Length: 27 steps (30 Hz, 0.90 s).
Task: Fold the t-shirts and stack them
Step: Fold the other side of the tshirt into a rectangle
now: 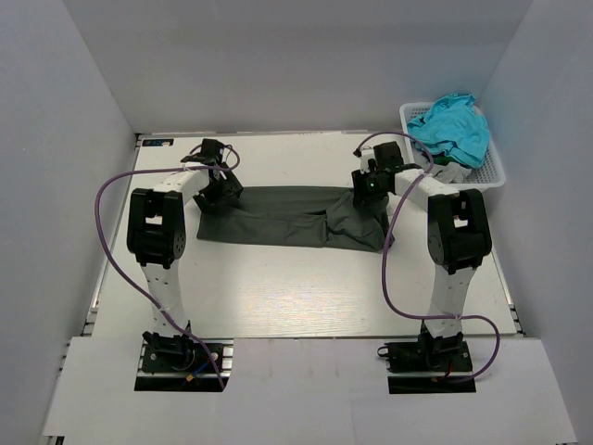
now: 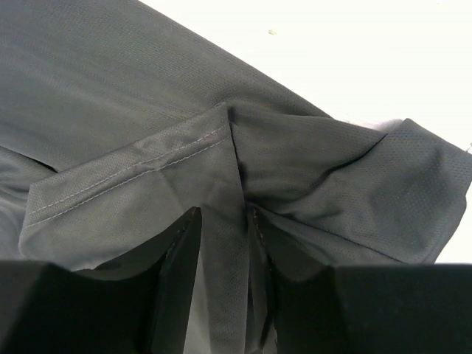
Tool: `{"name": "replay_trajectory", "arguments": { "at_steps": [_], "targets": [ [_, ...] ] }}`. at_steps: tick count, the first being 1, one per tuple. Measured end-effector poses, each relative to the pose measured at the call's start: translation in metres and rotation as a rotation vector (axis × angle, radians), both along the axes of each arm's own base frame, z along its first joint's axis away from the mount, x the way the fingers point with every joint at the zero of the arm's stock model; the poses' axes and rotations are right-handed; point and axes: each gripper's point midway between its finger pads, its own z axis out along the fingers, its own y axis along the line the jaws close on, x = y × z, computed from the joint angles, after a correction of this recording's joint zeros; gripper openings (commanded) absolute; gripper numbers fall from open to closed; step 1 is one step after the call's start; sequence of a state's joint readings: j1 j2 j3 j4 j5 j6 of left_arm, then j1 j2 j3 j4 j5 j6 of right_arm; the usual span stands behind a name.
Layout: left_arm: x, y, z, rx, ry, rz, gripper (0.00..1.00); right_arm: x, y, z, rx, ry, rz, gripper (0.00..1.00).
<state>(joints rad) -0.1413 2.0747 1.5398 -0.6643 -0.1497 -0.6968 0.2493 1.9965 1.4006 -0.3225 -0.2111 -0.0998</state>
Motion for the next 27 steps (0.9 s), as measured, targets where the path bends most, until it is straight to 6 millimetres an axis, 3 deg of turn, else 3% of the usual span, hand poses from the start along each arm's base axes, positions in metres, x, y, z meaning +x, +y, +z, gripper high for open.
{"name": "replay_trajectory", "arguments": {
  "at_steps": [4,5,6,7,16,27],
  "targets": [
    [-0.001,0.001,-0.001,0.007,0.004,0.002,1.00,0.000,0.001,-0.001,0.005,-0.006,0.013,0.25],
    [-0.001,0.002,-0.001,0.008,0.005,0.003,1.00,-0.001,0.002,-0.002,0.006,-0.006,0.015,0.09],
    [-0.001,0.002,-0.001,0.010,0.006,0.003,1.00,-0.001,0.002,-0.002,0.010,-0.006,0.015,0.09],
    [-0.001,0.002,-0.001,0.011,0.007,0.004,1.00,-0.001,0.002,-0.003,0.013,-0.006,0.014,0.00],
    [-0.002,0.005,-0.002,0.021,0.010,0.009,1.00,0.003,-0.006,-0.008,-0.019,-0.017,-0.047,0.00],
    [-0.002,0.008,-0.003,0.030,0.011,0.016,1.00,0.008,-0.032,-0.005,-0.061,-0.018,-0.214,0.00]
  ]
}}
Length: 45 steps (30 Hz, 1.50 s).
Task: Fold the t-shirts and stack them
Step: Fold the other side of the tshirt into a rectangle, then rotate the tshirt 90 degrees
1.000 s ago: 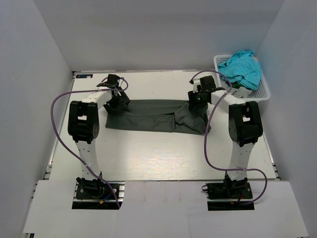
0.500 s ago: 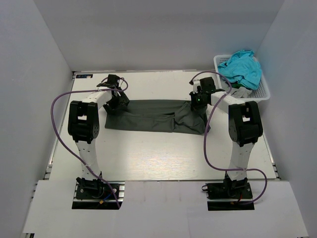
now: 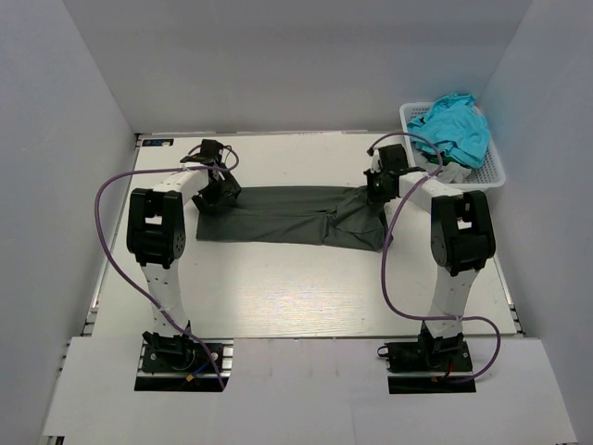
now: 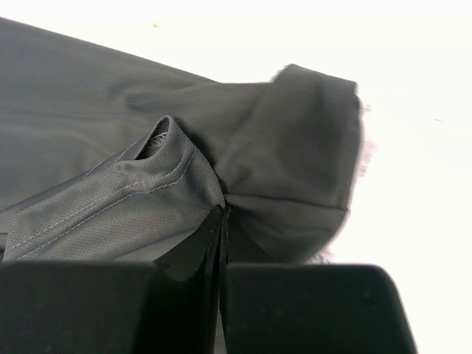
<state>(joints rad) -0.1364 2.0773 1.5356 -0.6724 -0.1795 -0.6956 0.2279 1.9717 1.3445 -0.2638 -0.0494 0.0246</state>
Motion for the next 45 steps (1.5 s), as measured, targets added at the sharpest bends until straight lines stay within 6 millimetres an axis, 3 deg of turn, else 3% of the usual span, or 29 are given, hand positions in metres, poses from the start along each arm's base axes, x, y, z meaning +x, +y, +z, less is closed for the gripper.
{"name": "replay_trajectory", "arguments": {
  "at_steps": [4,5,7,8,10,11,15,18,21,24,27,30,33,36,38,41,45],
  "targets": [
    [0.000,0.001,0.000,0.004,-0.001,0.002,1.00,0.001,-0.011,0.000,-0.031,0.006,-0.049,0.00],
    [0.000,0.001,0.000,0.004,-0.001,0.002,1.00,0.001,-0.012,0.001,-0.034,0.007,-0.052,0.14],
    [0.000,0.001,0.000,0.006,-0.002,0.003,1.00,0.002,-0.013,0.001,-0.035,0.007,-0.056,0.31],
    [-0.001,0.001,0.000,0.008,-0.002,0.003,1.00,0.002,-0.012,0.002,-0.034,0.007,-0.052,0.50],
    [-0.001,0.003,0.000,0.013,0.000,0.005,1.00,0.003,-0.010,0.005,-0.024,0.007,-0.043,0.73],
    [-0.001,0.003,0.000,0.015,0.001,0.005,1.00,0.003,-0.007,0.008,-0.013,0.005,-0.031,0.90],
    [-0.002,0.003,0.002,0.018,0.007,-0.004,1.00,0.001,0.002,0.028,0.032,-0.021,0.017,0.90],
    [-0.003,0.001,0.007,0.011,0.002,-0.022,1.00,-0.002,0.012,0.065,0.089,-0.090,0.043,0.90],
    [0.001,0.000,0.019,0.010,-0.028,-0.043,1.00,-0.018,0.018,0.100,0.155,-0.149,0.046,0.90],
    [0.017,-0.002,0.039,0.013,-0.081,-0.061,1.00,-0.039,0.022,0.113,0.210,-0.159,0.024,0.90],
    [0.033,-0.004,0.057,0.013,-0.133,-0.073,1.00,-0.061,0.024,0.090,0.230,-0.089,-0.012,0.90],
    [0.036,-0.004,0.057,0.014,-0.137,-0.080,1.00,-0.085,0.024,0.048,0.222,0.048,-0.051,0.90],
    [0.025,-0.003,0.036,0.017,-0.090,-0.079,1.00,-0.094,0.026,0.026,0.223,0.122,-0.076,0.90],
    [-0.005,0.001,-0.001,0.026,0.015,-0.057,1.00,-0.093,0.026,0.013,0.223,0.159,-0.111,0.90],
    [-0.015,0.003,-0.004,0.049,0.022,-0.032,1.00,-0.087,0.025,0.001,0.203,0.196,-0.147,0.90],
    [-0.042,-0.001,-0.008,0.072,0.040,-0.014,1.00,-0.055,0.029,-0.002,0.190,0.195,-0.184,0.90],
    [-0.107,-0.026,-0.012,0.056,0.110,-0.064,1.00,0.000,0.050,-0.002,0.232,0.164,-0.156,0.90]
  ]
}}
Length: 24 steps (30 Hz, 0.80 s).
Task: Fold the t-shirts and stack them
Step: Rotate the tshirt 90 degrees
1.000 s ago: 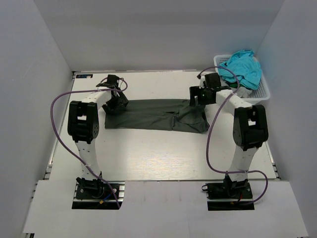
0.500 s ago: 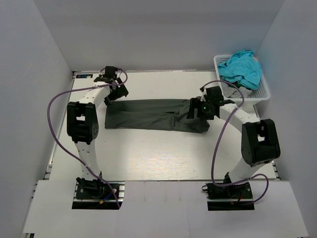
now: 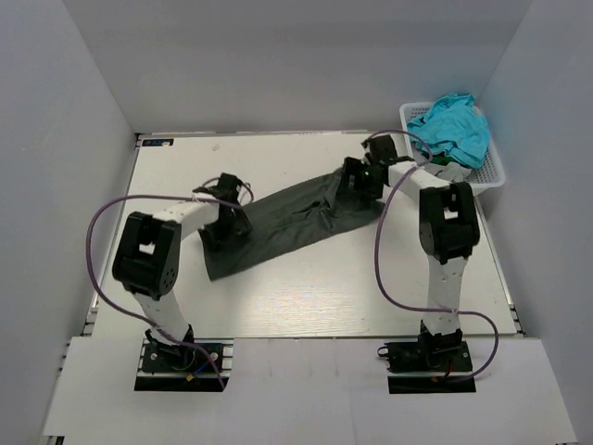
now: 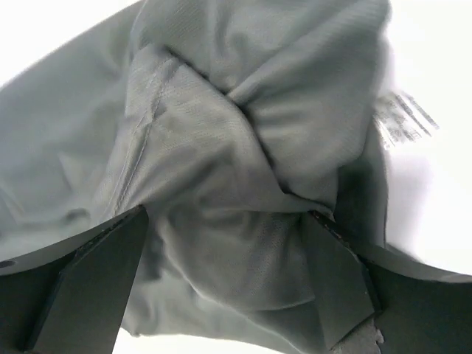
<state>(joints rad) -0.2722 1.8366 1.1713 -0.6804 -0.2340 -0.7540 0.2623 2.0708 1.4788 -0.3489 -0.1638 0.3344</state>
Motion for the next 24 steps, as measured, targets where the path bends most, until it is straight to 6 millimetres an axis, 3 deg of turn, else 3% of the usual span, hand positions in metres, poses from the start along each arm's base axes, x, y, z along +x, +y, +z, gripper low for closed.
{"name": "replay_trajectory", "arguments": {
  "at_steps": [2,3,7,10,12,15,19,22,24],
  "targets": [
    [-0.048,-0.030,0.000,-0.047,0.052,-0.074,1.00,0.027,0.016,0.004,0.046,-0.041,0.052,0.90],
    [-0.061,-0.040,0.001,-0.072,0.070,-0.097,1.00,0.040,0.024,0.006,0.066,-0.064,0.078,0.90],
    [-0.158,-0.105,0.007,-0.235,0.258,-0.289,1.00,0.086,0.062,0.013,0.134,-0.160,0.232,0.90],
    [-0.202,-0.139,0.023,-0.312,0.395,-0.432,1.00,0.100,0.085,0.016,0.150,-0.205,0.332,0.90],
    [-0.206,-0.160,0.044,-0.378,0.391,-0.501,1.00,0.097,0.090,0.019,0.133,-0.215,0.372,0.90],
    [-0.197,-0.179,0.082,-0.438,0.297,-0.576,1.00,0.084,0.093,0.032,0.091,-0.233,0.397,0.90],
    [-0.189,-0.175,0.114,-0.435,0.182,-0.597,1.00,0.055,0.082,0.075,0.036,-0.265,0.374,0.90],
    [-0.184,-0.164,0.121,-0.389,0.124,-0.582,1.00,0.042,0.077,0.120,0.006,-0.339,0.333,0.90],
    [-0.180,-0.155,0.123,-0.350,0.095,-0.562,1.00,0.030,0.074,0.139,-0.012,-0.356,0.294,0.90]
  ]
}}
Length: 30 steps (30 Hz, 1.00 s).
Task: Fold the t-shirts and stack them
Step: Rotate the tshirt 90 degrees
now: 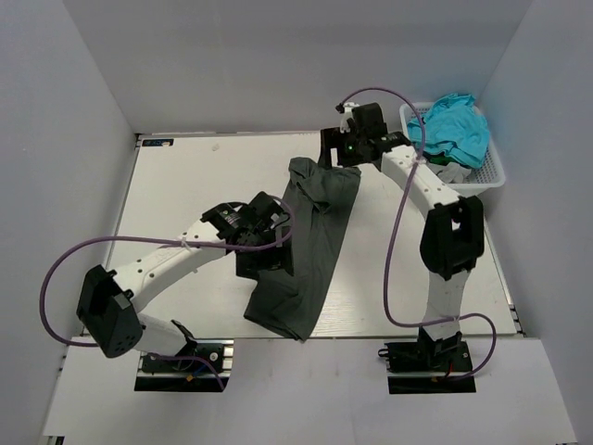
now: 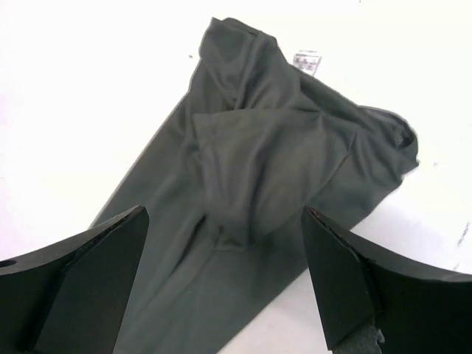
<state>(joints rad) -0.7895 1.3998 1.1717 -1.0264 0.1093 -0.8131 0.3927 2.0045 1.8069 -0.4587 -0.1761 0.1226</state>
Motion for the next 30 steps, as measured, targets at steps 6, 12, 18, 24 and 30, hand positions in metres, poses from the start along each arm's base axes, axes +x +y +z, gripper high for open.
{"name": "replay_trajectory", "arguments": {
  "at_steps": [6,12,18,24,30],
  "targets": [
    [0.014,0.047,0.003,0.180,-0.103,0.149,1.00,-0.061,0.014,-0.029,-0.047,0.119,-0.048,0.90],
    [0.020,0.069,0.010,0.236,-0.171,0.228,1.00,-0.129,0.024,-0.112,-0.168,0.366,-0.055,0.90],
    [0.015,0.080,-0.002,0.282,-0.164,0.252,1.00,-0.126,0.025,-0.146,-0.244,0.451,-0.156,0.90],
    [0.013,0.085,-0.010,0.313,-0.150,0.258,1.00,-0.080,0.035,-0.148,-0.269,0.434,-0.250,0.90],
    [0.017,0.079,-0.023,0.337,-0.122,0.230,1.00,-0.017,0.033,-0.147,-0.247,0.380,-0.285,0.90]
  ]
}}
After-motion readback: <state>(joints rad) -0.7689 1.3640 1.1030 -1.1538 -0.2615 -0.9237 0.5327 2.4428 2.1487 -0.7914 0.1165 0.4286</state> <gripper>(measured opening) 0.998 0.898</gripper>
